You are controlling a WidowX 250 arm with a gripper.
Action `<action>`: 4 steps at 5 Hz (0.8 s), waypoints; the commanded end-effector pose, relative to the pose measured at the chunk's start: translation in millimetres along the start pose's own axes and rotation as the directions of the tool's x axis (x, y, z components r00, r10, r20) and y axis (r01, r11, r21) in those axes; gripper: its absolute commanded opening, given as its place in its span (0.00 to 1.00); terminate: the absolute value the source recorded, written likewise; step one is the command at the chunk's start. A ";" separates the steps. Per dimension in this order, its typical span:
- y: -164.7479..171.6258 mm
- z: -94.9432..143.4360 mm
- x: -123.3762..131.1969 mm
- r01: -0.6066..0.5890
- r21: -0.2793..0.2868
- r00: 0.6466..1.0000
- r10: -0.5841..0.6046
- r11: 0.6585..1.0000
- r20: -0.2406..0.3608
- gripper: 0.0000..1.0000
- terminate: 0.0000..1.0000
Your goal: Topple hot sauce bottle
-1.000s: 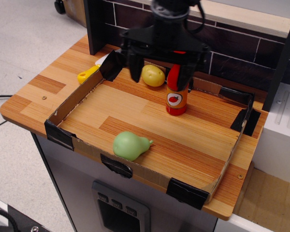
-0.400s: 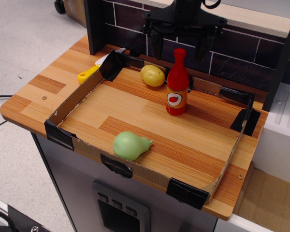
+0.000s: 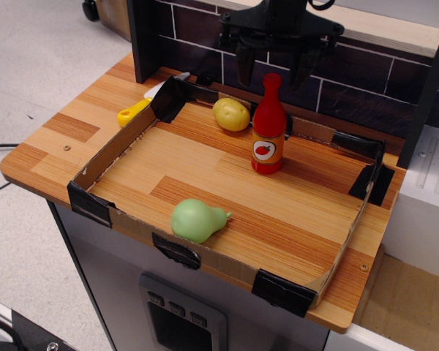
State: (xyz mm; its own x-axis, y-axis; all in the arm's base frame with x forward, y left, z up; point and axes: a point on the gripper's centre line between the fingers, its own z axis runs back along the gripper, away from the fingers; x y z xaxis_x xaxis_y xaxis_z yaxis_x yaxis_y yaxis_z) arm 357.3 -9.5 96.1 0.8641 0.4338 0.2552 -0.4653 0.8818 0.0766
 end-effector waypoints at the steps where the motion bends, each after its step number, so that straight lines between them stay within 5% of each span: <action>1: -6.9 0.3 2.6 0.046 0.026 0.999 -0.047 0.999 0.010 0.00 0.00; 2: -9.6 4.8 2.4 0.033 0.022 0.999 -0.033 0.999 0.014 0.00 0.00; 3: -12.0 18.9 0.7 -0.125 -0.023 0.975 0.128 0.992 0.181 0.00 0.00; 4: -22.2 31.7 -8.6 -0.079 -0.096 0.961 0.101 0.992 0.258 0.00 0.00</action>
State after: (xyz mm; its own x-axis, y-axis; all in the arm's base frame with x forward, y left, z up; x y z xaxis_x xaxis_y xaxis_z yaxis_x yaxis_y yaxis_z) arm 349.7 -42.1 101.8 0.7641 0.4482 0.4640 -0.5057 0.8627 -0.0006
